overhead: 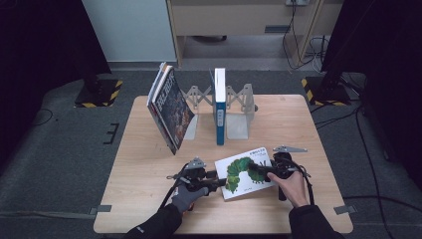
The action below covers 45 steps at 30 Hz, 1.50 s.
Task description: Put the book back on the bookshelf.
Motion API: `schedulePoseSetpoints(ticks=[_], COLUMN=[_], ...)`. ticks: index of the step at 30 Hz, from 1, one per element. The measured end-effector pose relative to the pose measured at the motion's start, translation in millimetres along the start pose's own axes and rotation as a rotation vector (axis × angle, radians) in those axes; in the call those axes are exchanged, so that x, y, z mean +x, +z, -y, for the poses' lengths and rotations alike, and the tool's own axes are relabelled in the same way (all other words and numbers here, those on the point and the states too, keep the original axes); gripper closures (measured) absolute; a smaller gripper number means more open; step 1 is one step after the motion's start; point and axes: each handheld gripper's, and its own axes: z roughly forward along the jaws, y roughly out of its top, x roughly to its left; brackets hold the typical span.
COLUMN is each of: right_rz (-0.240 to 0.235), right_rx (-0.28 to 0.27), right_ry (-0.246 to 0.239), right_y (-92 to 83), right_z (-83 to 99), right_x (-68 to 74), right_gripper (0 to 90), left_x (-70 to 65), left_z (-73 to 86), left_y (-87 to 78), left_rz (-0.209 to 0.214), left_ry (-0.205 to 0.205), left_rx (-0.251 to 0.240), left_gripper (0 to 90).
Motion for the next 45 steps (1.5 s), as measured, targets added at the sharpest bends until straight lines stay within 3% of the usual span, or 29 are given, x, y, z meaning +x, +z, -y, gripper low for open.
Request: schedulePoseSetpoints(ticks=[6,11,18,24,26,27,28,30,39,45], right_rz=[0.013,-0.025,-0.064,-0.092,-0.097,-0.132,-0.122,-0.129,-0.115,-0.102], right_rx=[0.012,0.010,0.003,-0.003,-0.001,-0.002,-0.001,-0.001,-0.055,-0.073], right_ry=[0.009,0.003,0.004,-0.001,-0.004,0.001,-0.017,-0.013,-0.017,-0.009], right_y=[3.7,5.2,5.1,6.0,5.8,6.5,6.3,5.5,-1.0,-5.3], right_z=[4.4,5.5,4.7,3.9,3.8,3.7,3.1,1.9,-3.0,-4.7], right_x=[-0.2,3.0,5.3,7.2,7.6,9.1,11.1,10.4,9.5,7.6], right_gripper=[41.5,44.3,44.4,44.4,44.6,45.6,45.5,44.9,44.6,41.4], left_x=[0.1,1.4,-1.4,-4.7,-8.0,-11.0,-11.6,-9.8,-11.8,-12.3], left_z=[0.8,0.5,-0.4,-1.3,-1.2,-1.0,-1.6,-3.1,-4.7,-6.4], left_y=[2.3,2.7,2.8,1.8,3.7,3.9,3.2,0.5,-4.8,-7.2], left_rz=[0.013,0.049,0.087,0.089,0.119,0.103,0.106,0.116,0.098,0.126], left_ry=[-0.008,-0.041,-0.048,-0.036,-0.041,-0.027,-0.023,-0.044,-0.029,-0.036], left_rx=[0.015,0.009,-0.001,0.004,0.008,0.003,0.002,-0.008,-0.001,-0.003], left_gripper=[35.7,33.0,32.4,31.3,33.6,32.6,32.7,36.3,51.5,57.5])
